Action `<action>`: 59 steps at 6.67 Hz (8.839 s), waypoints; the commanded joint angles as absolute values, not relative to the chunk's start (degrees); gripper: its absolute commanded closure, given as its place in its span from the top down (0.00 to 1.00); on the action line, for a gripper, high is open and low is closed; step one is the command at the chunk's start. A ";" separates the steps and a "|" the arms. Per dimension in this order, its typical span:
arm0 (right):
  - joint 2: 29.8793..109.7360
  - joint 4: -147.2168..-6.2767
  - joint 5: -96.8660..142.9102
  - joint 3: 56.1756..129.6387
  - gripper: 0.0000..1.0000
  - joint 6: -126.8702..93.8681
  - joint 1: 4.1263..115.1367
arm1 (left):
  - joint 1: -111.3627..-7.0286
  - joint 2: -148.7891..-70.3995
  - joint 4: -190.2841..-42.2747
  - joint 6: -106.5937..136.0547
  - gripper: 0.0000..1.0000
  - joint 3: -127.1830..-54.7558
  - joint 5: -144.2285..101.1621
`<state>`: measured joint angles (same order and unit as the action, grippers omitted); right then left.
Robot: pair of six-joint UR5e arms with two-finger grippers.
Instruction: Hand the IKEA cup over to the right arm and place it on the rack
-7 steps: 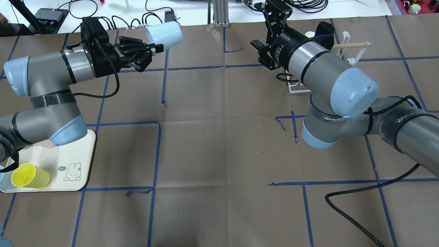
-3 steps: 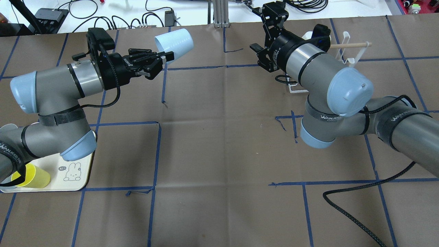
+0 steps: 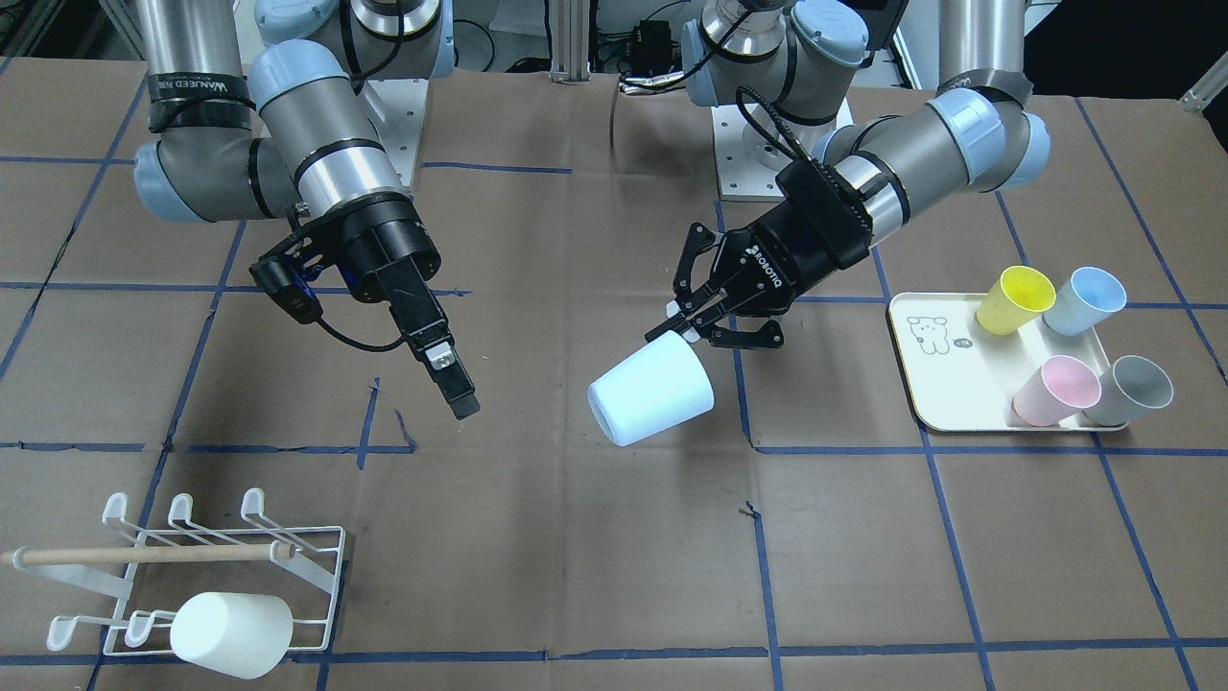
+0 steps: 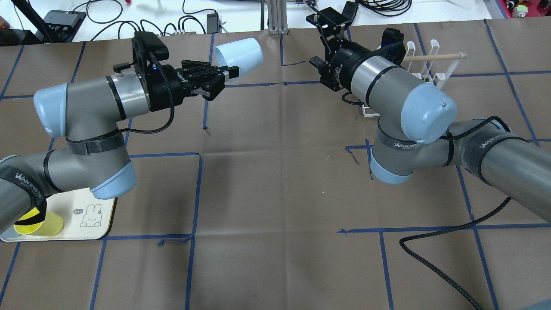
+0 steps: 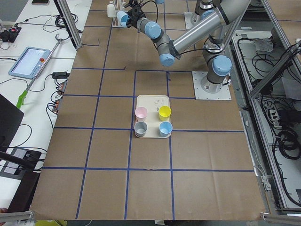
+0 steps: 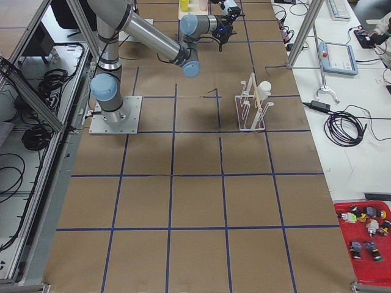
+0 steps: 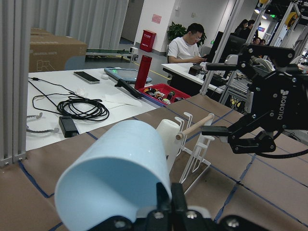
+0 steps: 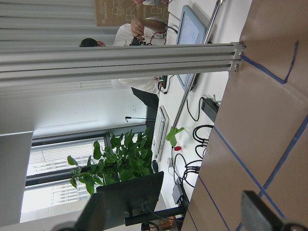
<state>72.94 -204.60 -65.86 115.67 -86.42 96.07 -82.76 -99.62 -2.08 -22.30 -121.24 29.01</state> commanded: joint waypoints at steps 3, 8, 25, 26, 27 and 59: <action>68.92 -204.87 -65.92 113.03 0.99 -86.57 99.14 | -85.43 -100.72 -1.93 -21.71 0.06 -120.32 31.11; 67.41 -204.52 -66.18 112.24 0.99 -88.67 102.03 | -85.34 -100.63 -1.76 -21.45 0.06 -120.41 31.20; 66.36 -203.38 -63.37 110.04 0.40 -92.99 104.50 | -85.43 -100.37 -1.67 -19.34 0.08 -120.32 31.20; 66.27 -203.29 -63.37 109.60 0.38 -93.08 104.50 | -85.34 -100.46 -1.67 -19.34 0.18 -120.32 31.20; 66.27 -203.29 -63.37 109.51 0.36 -93.08 104.50 | -85.34 -100.55 -1.67 -19.25 0.47 -120.32 31.20; 52.03 -214.98 -78.93 105.55 0.12 3.69 71.98 | -87.89 -92.64 -87.54 -5.71 0.99 -88.07 90.09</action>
<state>52.18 -214.97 -78.90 104.84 3.47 71.97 -87.88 -92.61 -87.54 -5.70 -88.06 90.08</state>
